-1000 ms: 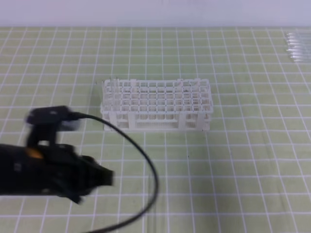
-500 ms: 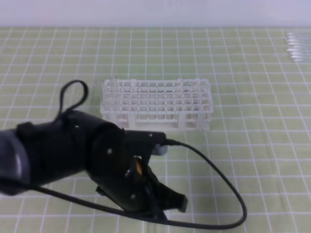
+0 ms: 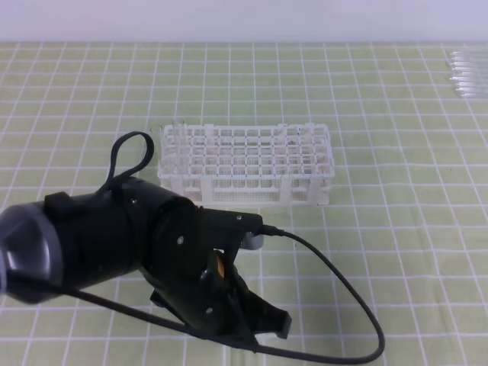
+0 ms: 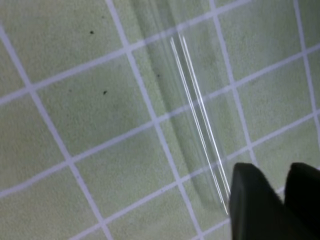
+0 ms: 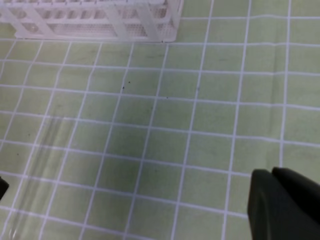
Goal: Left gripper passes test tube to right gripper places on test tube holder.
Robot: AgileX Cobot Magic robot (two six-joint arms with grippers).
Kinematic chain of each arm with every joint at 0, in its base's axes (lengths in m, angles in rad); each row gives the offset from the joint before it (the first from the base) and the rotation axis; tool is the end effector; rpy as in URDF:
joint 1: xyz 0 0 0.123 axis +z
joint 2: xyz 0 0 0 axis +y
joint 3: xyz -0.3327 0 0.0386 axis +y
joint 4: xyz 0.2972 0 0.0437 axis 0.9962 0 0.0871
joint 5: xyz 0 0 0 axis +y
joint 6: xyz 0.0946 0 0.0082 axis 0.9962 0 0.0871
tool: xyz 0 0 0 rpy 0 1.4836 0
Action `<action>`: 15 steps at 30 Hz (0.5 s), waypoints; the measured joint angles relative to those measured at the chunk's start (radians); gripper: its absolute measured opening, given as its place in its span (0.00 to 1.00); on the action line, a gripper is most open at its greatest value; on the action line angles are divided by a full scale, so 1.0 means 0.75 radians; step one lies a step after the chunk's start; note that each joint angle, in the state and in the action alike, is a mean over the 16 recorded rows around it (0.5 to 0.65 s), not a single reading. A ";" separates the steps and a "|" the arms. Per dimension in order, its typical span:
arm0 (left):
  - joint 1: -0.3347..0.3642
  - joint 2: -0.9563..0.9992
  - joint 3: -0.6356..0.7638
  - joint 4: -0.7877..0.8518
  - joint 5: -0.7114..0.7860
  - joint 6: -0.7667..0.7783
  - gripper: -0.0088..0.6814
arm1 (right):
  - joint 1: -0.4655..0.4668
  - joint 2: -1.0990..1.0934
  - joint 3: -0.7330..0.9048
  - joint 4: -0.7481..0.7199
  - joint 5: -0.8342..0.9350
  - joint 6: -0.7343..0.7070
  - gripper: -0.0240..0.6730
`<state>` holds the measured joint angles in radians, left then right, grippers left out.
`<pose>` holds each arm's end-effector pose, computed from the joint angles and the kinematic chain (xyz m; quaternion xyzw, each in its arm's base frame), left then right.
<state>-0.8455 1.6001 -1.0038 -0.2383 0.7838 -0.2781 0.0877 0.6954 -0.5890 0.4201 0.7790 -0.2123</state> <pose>0.2175 -0.2692 0.2340 0.2064 0.9641 -0.1535 0.0659 0.1329 0.0390 0.3154 -0.0541 0.9081 0.1683 0.3797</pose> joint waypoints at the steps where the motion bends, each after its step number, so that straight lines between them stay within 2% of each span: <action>1: 0.000 0.002 0.000 0.000 -0.002 0.003 0.24 | 0.000 0.000 0.000 0.002 0.000 -0.002 0.01; 9: 0.001 0.000 -0.002 0.002 -0.012 -0.005 0.53 | 0.000 0.000 0.000 0.020 -0.002 -0.018 0.01; 12: -0.002 -0.001 -0.002 0.009 -0.012 -0.052 0.61 | 0.000 0.000 0.000 0.023 -0.003 -0.020 0.01; 15: -0.012 0.000 -0.002 0.033 -0.012 -0.119 0.63 | 0.003 0.000 0.000 0.025 -0.006 -0.022 0.01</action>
<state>-0.8546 1.6004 -1.0056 -0.2133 0.7751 -0.3670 0.0896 0.6954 -0.5889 0.4389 0.7747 -0.2287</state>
